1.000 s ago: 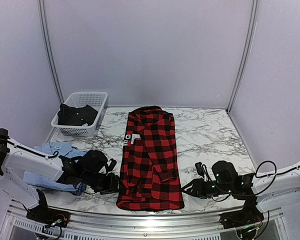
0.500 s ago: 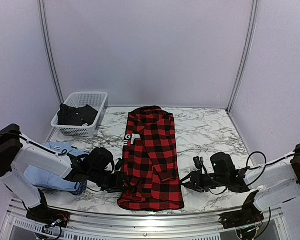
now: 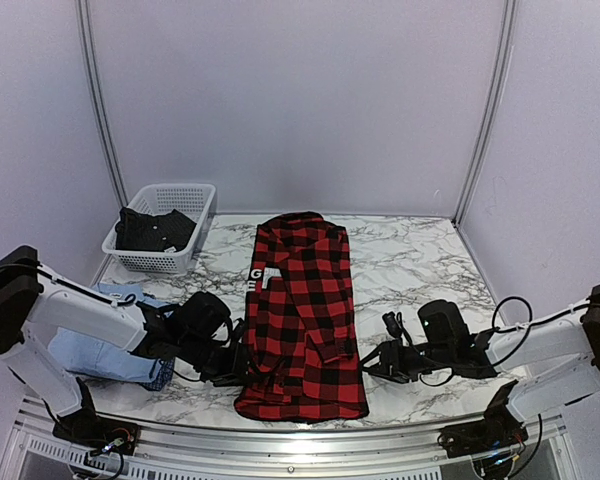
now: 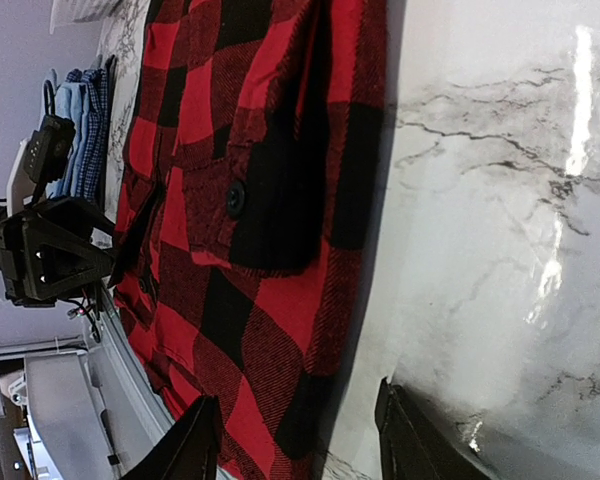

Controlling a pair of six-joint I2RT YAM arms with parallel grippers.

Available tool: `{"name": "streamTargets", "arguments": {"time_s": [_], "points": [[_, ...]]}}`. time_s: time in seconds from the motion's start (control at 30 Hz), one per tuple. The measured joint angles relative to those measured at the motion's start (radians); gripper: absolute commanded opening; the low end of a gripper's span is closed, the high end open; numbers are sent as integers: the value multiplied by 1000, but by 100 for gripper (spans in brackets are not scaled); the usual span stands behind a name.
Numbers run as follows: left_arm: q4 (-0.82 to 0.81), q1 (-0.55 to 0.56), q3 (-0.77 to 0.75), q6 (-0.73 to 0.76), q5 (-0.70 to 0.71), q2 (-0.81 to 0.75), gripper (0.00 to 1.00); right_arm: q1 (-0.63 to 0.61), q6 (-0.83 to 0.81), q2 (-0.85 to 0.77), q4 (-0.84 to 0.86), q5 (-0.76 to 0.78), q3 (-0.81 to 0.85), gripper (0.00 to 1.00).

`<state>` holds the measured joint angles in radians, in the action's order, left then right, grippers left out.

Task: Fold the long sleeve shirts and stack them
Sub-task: Pick up the rectangle-folded shirt from the center of the board.

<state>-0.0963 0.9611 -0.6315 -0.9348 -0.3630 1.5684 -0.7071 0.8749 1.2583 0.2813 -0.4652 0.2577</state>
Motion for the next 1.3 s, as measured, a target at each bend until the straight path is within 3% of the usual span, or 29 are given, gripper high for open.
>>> {"name": "streamTargets", "arguments": {"time_s": [0.27,0.6,0.87,1.13,1.3], "points": [[76,0,-9,13,0,-31,53,5,-47,-2,-55,-59,12,53],[61,0,-15,7,-41,-4,46,5,-43,-10,-41,-123,-11,54],[-6,0,-11,-27,-83,38,31,3,-23,-15,-16,-124,-27,53],[-43,2,-2,-65,-81,54,8,10,28,49,77,-85,-10,53],[-43,2,3,-77,-72,52,1,10,49,62,99,-63,-2,53]]}}
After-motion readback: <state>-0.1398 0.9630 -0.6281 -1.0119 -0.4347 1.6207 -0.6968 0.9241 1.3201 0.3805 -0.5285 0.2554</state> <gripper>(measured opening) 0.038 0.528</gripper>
